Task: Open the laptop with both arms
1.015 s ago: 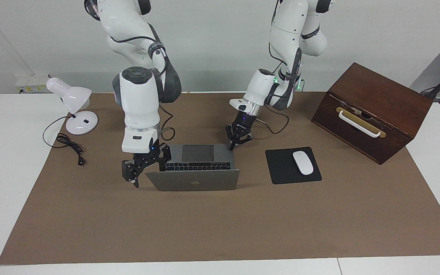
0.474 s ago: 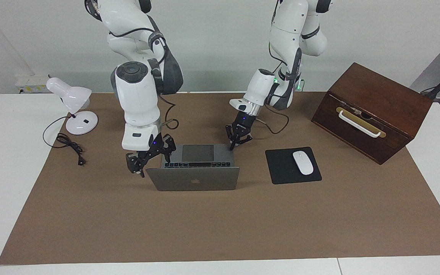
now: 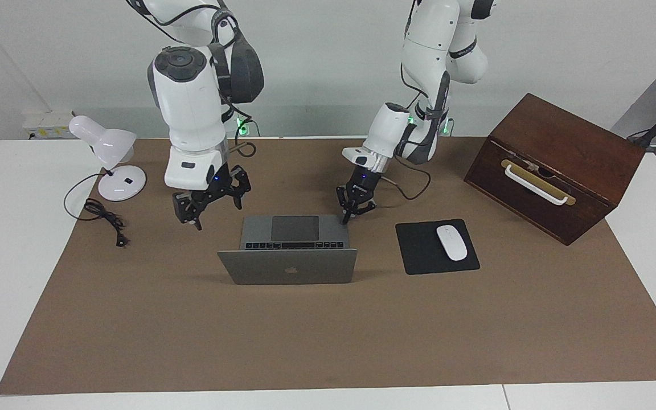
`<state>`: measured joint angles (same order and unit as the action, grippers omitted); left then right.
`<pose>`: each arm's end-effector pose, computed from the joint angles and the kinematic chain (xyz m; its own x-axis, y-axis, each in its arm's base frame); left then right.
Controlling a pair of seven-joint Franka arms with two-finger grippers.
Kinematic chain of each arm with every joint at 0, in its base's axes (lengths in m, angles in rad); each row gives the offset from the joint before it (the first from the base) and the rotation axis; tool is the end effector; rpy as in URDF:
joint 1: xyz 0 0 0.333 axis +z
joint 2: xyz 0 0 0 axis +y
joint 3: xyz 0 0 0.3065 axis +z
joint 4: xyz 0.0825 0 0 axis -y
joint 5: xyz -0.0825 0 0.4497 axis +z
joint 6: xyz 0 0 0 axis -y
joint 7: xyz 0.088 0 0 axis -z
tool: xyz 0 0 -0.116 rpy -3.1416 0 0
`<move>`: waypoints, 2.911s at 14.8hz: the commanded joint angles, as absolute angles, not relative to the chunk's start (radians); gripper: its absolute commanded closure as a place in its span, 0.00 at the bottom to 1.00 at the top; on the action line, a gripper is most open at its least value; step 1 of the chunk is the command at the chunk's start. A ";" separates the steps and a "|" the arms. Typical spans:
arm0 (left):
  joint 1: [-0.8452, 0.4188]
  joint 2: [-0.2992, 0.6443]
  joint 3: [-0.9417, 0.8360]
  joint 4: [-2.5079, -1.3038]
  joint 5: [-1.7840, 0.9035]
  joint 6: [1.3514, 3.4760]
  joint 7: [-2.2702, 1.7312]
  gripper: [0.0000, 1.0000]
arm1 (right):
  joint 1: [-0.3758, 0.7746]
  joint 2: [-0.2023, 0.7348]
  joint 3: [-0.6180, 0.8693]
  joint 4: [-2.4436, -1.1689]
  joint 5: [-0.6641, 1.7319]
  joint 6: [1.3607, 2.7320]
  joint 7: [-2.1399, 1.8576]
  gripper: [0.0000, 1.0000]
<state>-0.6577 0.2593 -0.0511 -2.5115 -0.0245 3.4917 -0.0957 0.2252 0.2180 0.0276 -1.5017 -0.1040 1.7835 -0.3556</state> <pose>0.4119 -0.3505 0.1899 0.6490 -0.3875 0.6547 -0.5726 -0.8155 0.0849 0.6797 0.1638 0.5196 0.8091 0.5871 0.0252 0.5813 -0.8059 0.1126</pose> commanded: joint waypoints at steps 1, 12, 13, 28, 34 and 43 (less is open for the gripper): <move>-0.653 0.296 -0.054 -2.482 -0.037 3.504 -0.103 1.00 | 0.186 0.154 0.032 -1.519 -0.045 1.688 -0.324 0.00; -0.650 0.083 -0.051 -2.491 -0.037 3.251 -0.175 1.00 | 0.015 0.006 0.026 -1.591 0.025 1.433 -0.109 0.00; -0.644 0.052 -0.049 -2.491 -0.037 3.200 -0.175 1.00 | 0.006 0.005 0.026 -1.614 0.023 1.443 -0.121 0.00; -0.385 -0.247 -0.046 -2.229 -0.034 2.277 0.113 1.00 | 0.035 0.005 -0.021 -1.609 0.023 1.454 -0.109 0.00; -0.235 -0.273 -0.035 -2.057 -0.034 1.904 0.337 1.00 | 0.031 0.005 -0.020 -1.612 0.023 1.476 -0.112 0.00; -0.111 -0.264 -0.034 -2.003 -0.028 1.851 0.183 0.00 | 0.002 0.002 -0.009 -1.594 0.025 1.468 -0.110 0.00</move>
<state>-0.1429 -0.2713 -0.0257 -2.0276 -0.0251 1.8606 0.2237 0.0177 0.0200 -0.0175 -1.5848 -0.0052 1.4585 -0.1253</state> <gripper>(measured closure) 0.264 0.000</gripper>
